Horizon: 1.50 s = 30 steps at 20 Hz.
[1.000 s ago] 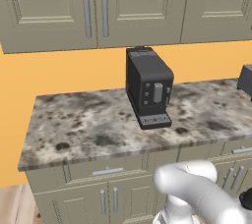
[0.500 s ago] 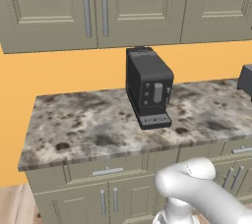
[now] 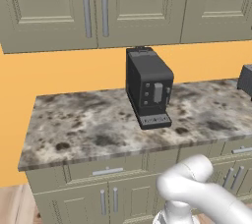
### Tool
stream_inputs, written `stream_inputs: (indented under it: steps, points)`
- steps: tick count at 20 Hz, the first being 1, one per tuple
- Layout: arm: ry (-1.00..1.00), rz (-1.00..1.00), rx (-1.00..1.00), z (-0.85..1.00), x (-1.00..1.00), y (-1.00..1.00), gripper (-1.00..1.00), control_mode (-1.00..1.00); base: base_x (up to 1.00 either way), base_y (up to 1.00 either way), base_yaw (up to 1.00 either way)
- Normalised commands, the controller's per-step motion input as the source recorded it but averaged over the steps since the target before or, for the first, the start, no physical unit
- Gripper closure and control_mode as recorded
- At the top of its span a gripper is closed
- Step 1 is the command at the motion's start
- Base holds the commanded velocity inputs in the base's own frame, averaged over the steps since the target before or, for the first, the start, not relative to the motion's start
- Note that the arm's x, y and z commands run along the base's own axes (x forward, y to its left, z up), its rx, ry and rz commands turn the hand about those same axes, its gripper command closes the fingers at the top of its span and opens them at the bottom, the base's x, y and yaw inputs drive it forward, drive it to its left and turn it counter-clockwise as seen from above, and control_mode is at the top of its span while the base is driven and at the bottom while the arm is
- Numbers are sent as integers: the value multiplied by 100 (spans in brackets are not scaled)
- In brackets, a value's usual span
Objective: Take the tongs from the drawer on the right and place them on the dining counter next to the tray containing the hot dog.
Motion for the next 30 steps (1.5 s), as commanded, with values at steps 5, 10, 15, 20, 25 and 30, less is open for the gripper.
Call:
stream_inputs:
  steps: [5,10,15,20,25,30]
  points:
    - [-5,0,3,-38,20,-41,-100,-100,0,0,0]
    - [-5,0,1,-31,32,-33,-100,-100,0,0,0]
    - [-4,0,0,-43,36,-27,-100,-100,0,0,0]
    - [-1,0,2,-31,32,-28,-100,-100,0,0,0]
    - [0,0,1,-25,38,-20,-100,-100,0,0,0]
    - [-1,0,0,-49,40,-1,-100,-100,0,0,0]
